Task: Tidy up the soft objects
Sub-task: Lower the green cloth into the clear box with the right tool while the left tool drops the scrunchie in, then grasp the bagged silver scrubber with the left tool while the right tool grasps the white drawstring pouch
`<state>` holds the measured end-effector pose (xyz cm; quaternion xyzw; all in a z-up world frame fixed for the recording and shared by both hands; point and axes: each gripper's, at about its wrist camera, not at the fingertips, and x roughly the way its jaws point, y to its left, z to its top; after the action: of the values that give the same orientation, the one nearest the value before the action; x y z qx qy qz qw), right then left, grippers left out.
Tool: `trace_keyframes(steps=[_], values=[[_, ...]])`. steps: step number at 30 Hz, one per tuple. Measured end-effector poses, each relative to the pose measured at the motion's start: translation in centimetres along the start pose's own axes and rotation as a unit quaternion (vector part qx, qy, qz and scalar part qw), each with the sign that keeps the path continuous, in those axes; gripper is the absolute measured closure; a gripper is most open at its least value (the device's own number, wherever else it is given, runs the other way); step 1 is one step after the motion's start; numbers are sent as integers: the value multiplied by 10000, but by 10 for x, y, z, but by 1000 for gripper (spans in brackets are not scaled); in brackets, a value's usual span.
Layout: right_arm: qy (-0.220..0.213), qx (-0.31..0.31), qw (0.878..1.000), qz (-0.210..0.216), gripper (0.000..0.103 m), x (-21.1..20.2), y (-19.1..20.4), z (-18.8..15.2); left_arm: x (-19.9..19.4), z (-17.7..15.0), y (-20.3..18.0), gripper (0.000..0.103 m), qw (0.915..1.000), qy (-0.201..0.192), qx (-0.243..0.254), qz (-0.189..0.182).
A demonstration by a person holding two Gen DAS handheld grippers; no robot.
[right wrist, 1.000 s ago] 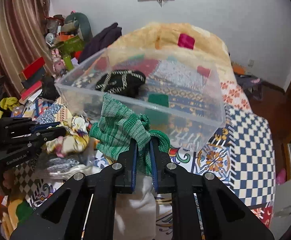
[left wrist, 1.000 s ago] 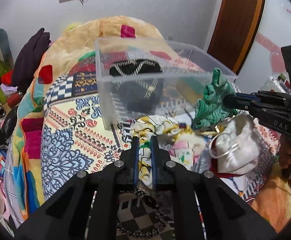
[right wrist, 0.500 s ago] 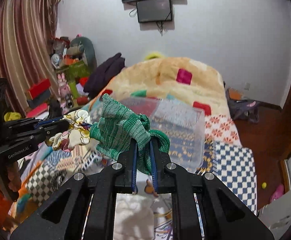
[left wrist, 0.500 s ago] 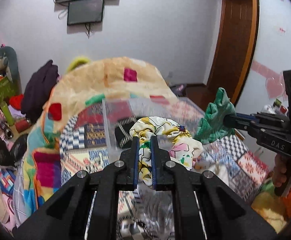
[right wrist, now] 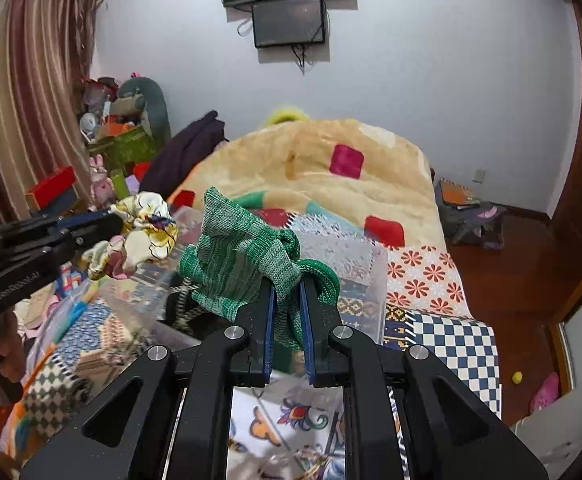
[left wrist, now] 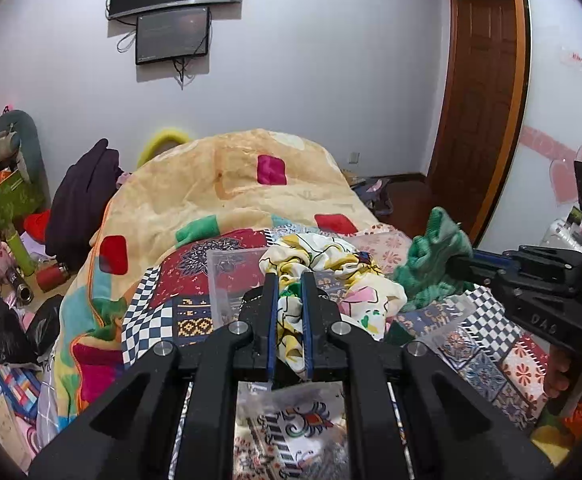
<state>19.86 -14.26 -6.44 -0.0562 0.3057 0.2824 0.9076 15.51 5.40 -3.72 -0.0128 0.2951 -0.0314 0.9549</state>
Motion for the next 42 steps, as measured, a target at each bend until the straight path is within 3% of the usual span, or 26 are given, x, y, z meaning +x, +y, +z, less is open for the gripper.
trace_keyframes(steps=[11,15,17,21,25,32,42], values=[[711,13,9975,2,92,46,-11,-23,64,-18,-8,94,9975,671,208,55],[779,-11,9970,-16,90,46,-10,-24,74,-23,-11,92,9962,838,220,-24],[804,6,9968,4,83,45,-11,-23,75,-25,-11,91,9959,884,183,-54],[772,37,9970,-14,60,41,-10,-22,69,-24,-9,79,9962,864,104,-72],[607,-33,9981,-29,52,28,-7,-17,52,-21,-8,67,9973,723,58,-86],[149,-120,9998,-23,25,-8,0,-9,10,-16,-13,40,9993,352,85,-95],[-147,-241,9996,35,10,-52,12,-17,-37,-30,-20,12,9994,239,33,-247]])
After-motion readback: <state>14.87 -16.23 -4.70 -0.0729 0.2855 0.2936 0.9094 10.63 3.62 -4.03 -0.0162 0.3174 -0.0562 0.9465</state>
